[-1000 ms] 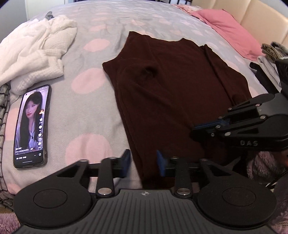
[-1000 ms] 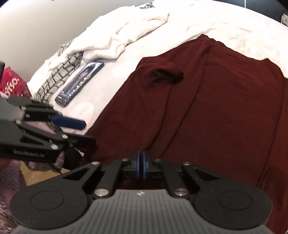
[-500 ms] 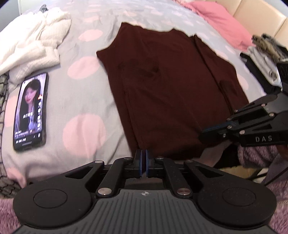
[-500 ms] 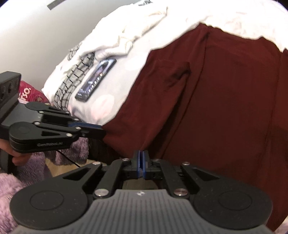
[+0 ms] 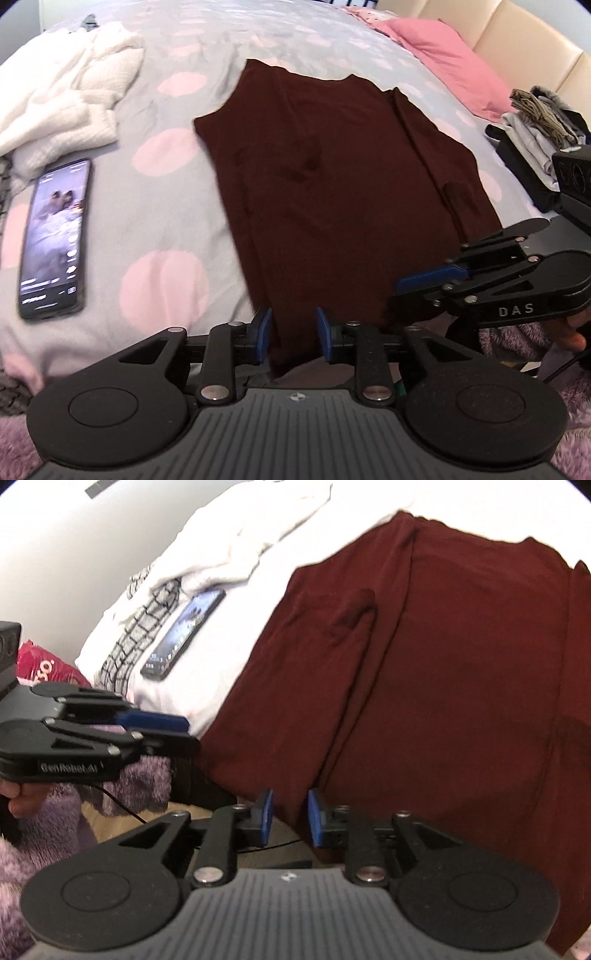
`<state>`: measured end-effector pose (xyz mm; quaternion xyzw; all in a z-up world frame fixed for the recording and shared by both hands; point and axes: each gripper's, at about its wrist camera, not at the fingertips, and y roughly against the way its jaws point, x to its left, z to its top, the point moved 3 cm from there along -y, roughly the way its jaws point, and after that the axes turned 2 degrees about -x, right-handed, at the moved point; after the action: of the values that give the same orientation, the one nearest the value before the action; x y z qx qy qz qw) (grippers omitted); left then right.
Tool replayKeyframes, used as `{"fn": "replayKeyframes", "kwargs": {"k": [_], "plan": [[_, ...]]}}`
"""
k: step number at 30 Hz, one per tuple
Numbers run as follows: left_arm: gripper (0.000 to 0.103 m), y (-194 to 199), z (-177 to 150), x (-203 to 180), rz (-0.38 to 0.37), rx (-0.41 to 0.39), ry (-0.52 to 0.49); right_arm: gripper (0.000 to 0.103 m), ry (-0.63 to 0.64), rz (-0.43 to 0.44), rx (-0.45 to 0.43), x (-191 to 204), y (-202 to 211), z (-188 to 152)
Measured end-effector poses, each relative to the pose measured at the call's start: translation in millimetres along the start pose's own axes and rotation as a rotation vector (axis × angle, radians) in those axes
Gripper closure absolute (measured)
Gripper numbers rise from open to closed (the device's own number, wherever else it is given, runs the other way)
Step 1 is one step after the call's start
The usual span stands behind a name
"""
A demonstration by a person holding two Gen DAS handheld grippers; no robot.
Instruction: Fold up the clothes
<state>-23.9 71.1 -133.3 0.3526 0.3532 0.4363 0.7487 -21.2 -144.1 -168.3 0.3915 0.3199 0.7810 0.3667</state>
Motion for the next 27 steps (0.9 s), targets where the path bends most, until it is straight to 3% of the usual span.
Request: {"fn": "replayKeyframes", "kwargs": {"k": [3, 4, 6, 7, 12, 20, 22, 25, 27], "plan": [[0.083, -1, -2, 0, 0.004, 0.026, 0.0, 0.079, -0.005, -0.012, -0.019, -3, -4, 4], [0.092, -2, -2, 1, 0.006, 0.034, 0.0, 0.082, -0.004, -0.013, -0.018, -3, -6, 5], [0.097, -3, -4, 1, 0.009, 0.051, -0.001, 0.1, 0.003, -0.009, -0.005, -2, -9, 6], [0.101, -3, -4, 1, 0.01, 0.06, -0.001, 0.1, 0.009, -0.006, 0.0, -1, -9, 6], [0.101, -5, -7, 2, 0.017, 0.103, -0.001, 0.101, 0.014, 0.03, 0.03, 4, -3, 3], [0.101, -14, -6, 6, 0.044, 0.141, 0.024, 0.1, 0.024, -0.022, 0.085, -1, -17, -3], [0.093, -7, -7, 7, 0.048, 0.116, 0.024, 0.095, 0.029, -0.03, 0.085, 0, -15, -3], [0.065, 1, -10, 14, 0.097, 0.099, 0.053, 0.092, 0.052, -0.052, 0.073, 1, -9, -3], [0.06, -2, -12, 20, 0.089, 0.114, 0.082, 0.084, 0.067, -0.074, 0.061, 1, -5, -3]]}}
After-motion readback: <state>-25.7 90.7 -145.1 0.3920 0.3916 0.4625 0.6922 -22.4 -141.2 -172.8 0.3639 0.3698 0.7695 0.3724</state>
